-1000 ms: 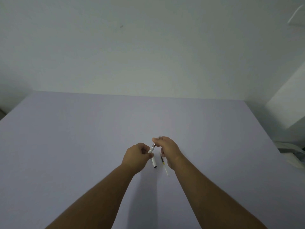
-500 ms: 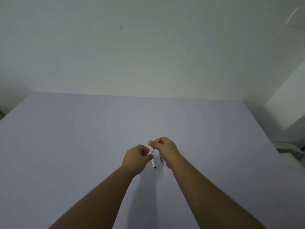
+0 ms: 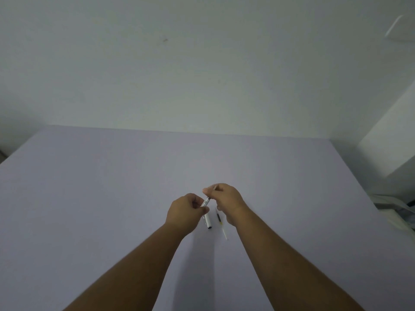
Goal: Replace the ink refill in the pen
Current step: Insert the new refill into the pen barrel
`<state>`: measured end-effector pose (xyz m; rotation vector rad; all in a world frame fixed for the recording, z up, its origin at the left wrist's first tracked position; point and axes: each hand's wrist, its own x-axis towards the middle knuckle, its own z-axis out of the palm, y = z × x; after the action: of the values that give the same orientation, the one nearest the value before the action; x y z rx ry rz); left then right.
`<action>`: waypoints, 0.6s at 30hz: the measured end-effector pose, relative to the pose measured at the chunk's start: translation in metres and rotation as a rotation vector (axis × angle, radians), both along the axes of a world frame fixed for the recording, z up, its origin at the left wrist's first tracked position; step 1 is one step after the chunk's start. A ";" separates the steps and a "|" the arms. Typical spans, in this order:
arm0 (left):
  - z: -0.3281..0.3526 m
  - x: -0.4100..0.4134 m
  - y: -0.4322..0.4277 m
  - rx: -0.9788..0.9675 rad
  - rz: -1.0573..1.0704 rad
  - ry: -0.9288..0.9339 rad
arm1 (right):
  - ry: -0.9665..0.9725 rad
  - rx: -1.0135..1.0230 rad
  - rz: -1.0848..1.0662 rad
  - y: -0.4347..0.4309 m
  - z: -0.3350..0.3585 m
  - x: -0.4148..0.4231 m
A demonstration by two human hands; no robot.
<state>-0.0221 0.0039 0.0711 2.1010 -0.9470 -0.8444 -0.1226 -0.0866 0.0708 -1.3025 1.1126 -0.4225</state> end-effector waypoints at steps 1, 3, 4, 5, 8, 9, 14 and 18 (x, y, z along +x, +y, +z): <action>0.000 0.000 0.000 0.006 -0.004 0.002 | 0.024 -0.014 0.016 0.000 0.001 0.000; -0.002 0.001 0.001 0.022 -0.013 0.002 | 0.120 -0.055 0.025 0.000 0.000 0.000; -0.002 0.001 0.002 0.028 -0.017 0.000 | 0.152 -0.061 0.026 0.000 -0.001 0.000; -0.002 0.002 0.002 0.033 -0.016 -0.001 | 0.159 -0.057 0.031 0.000 -0.002 0.001; -0.001 0.005 0.002 0.036 0.004 0.001 | 0.046 0.000 0.031 0.002 0.000 0.002; -0.001 0.006 0.002 0.035 0.009 0.007 | 0.011 0.002 0.031 0.002 -0.001 0.002; -0.003 0.004 0.001 0.039 -0.009 0.017 | 0.181 -0.057 0.017 0.001 -0.006 0.002; -0.003 0.005 0.000 0.039 0.007 0.015 | 0.011 0.033 0.050 0.002 -0.003 -0.001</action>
<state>-0.0170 0.0042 0.0677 2.1265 -0.9222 -0.8803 -0.1240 -0.0849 0.0673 -1.3021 1.0899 -0.3593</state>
